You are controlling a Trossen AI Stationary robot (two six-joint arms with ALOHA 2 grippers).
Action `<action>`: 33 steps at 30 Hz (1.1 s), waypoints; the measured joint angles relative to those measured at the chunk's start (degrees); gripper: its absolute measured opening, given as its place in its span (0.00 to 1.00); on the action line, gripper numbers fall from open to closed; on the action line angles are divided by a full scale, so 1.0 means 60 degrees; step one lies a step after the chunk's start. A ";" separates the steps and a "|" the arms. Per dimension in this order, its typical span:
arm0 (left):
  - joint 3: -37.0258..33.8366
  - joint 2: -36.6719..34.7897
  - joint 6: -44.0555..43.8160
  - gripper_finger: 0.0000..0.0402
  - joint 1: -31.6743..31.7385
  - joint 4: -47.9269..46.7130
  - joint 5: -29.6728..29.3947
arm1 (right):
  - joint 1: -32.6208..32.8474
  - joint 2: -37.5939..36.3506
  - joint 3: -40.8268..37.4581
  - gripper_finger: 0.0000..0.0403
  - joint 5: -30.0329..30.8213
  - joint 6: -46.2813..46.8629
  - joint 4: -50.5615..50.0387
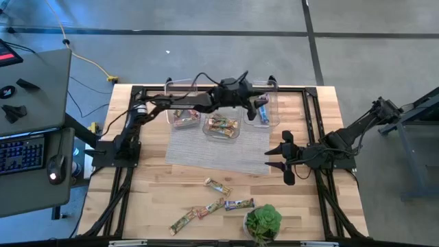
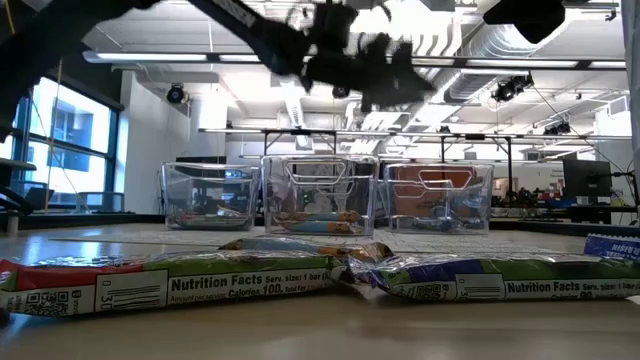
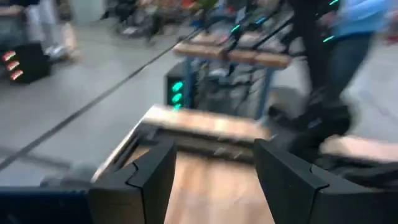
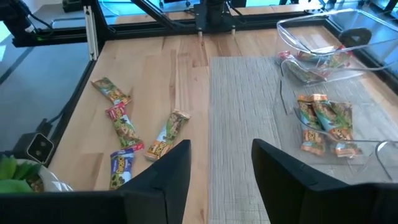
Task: Pick and place Granola Bars by type
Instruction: Put the orange granola bar into the middle transparent bin
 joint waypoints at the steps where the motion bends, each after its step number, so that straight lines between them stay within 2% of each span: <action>1: 0.0001 -0.0267 -0.0003 0.52 -0.0004 -0.0121 0.0317 | 0.0000 0.0000 0.0000 0.38 -0.0001 0.0041 0.0011; 4: 0.0004 -0.1294 0.0013 0.52 0.0015 -0.1131 0.1592 | 0.0000 0.0000 0.0000 0.38 -0.0084 0.0495 0.0018; 6: 0.0004 -0.2025 0.0019 0.52 0.0015 -0.2138 0.1978 | -0.0001 0.0000 0.0000 0.39 -0.0314 0.0782 0.0057; 8: 0.0004 -0.2749 0.0080 0.52 0.0011 -0.3295 0.2063 | -0.0074 0.0011 0.0000 0.39 -0.0257 0.0696 0.0235; 12: 0.0004 -0.4217 0.0290 0.52 0.0011 -0.5387 0.1970 | -0.0231 0.0235 0.0007 0.39 0.0488 0.0974 0.0438; 16: 0.0007 -0.5291 0.0201 0.52 0.0011 -0.6772 0.1982 | -0.0471 0.0973 0.0004 0.38 0.0381 0.0079 0.0686; 19: 0.0004 -0.5867 0.0036 0.52 0.0011 -0.7805 0.1981 | -0.0735 0.2077 0.0007 0.38 -0.0339 -0.0974 0.2259; 21: 0.0004 -0.6206 -0.0126 0.52 0.0011 -0.8478 0.1971 | -0.0823 0.3117 0.0007 0.38 -0.1052 -0.1527 0.3778; 23: 0.0004 -0.6492 -0.0284 0.52 0.0007 -0.9042 0.1852 | -0.0868 0.4250 0.0018 0.38 -0.1330 -0.1876 0.5282; 25: 0.0004 -0.6738 -0.0306 0.52 0.0007 -0.9755 0.1649 | -0.0882 0.5339 0.0018 0.38 -0.1211 -0.2007 0.6371; 29: 0.0004 -0.7051 -0.0492 0.52 -0.0063 -1.0597 0.1024 | -0.0942 0.7125 0.0007 0.38 -0.0292 -0.1337 0.7877; 33: 0.0000 -0.7040 -0.0756 0.52 -0.0073 -1.0970 0.0806 | -0.1175 0.8527 0.0668 0.38 -0.0565 -0.0706 0.8030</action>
